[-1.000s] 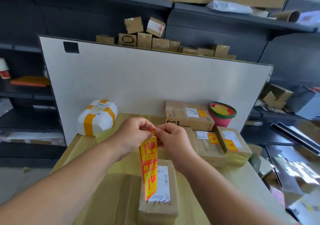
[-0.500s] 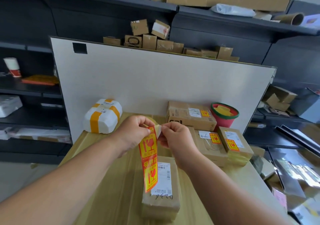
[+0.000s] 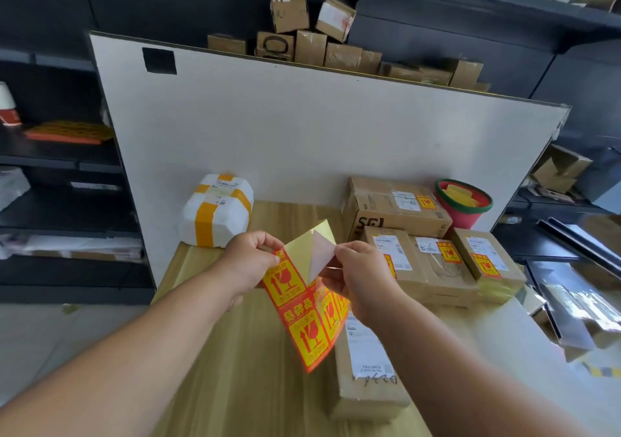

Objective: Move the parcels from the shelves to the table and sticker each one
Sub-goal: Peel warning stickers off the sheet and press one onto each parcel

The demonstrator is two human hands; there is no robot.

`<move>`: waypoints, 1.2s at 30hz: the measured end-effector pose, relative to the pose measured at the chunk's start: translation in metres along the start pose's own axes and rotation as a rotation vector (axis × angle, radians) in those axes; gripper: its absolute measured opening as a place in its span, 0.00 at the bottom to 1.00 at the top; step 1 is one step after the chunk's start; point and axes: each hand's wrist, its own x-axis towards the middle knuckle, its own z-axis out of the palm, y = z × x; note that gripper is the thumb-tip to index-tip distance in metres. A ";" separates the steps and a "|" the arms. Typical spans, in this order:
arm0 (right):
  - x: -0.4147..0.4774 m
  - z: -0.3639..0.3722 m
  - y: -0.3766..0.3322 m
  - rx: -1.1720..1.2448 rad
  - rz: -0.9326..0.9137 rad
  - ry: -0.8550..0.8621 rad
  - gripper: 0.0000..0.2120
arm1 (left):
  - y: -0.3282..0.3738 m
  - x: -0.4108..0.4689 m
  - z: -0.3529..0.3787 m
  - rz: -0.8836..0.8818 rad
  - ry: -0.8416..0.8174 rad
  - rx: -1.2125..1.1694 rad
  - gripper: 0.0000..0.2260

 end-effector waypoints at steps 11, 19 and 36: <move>0.045 0.061 0.031 0.031 0.113 0.224 0.08 | -0.082 0.061 -0.053 -0.187 -0.023 -0.008 0.08; 0.060 0.068 0.051 0.054 0.158 0.331 0.09 | -0.156 0.089 -0.067 -0.328 -0.071 0.068 0.09; 0.058 0.071 0.071 -0.134 0.107 0.305 0.09 | -0.101 0.065 -0.012 0.306 -0.132 0.355 0.03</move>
